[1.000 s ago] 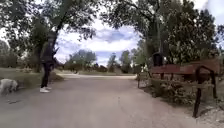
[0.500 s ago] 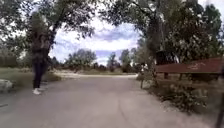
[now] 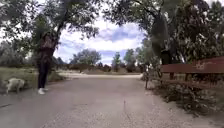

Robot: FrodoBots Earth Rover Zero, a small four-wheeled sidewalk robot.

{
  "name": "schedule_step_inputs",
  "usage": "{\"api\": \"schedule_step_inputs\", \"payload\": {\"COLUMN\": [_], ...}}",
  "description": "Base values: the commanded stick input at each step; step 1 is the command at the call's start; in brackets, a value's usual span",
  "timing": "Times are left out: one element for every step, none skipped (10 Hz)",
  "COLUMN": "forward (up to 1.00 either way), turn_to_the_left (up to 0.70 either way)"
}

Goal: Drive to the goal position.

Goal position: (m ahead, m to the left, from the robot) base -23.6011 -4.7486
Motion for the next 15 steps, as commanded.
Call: {"api": "schedule_step_inputs", "payload": {"forward": [0.0,0.0,0.0,0.0,0.0,0.0,0.0,0.0,0.0,0.0,0.0,0.0,0.0,0.0,0.0], "turn_to_the_left": [0.85,0.85,0.85,0.85,0.85,0.85,0.85,0.85,0.85,0.85,0.85,0.85,0.85,0.85,0.85]}}
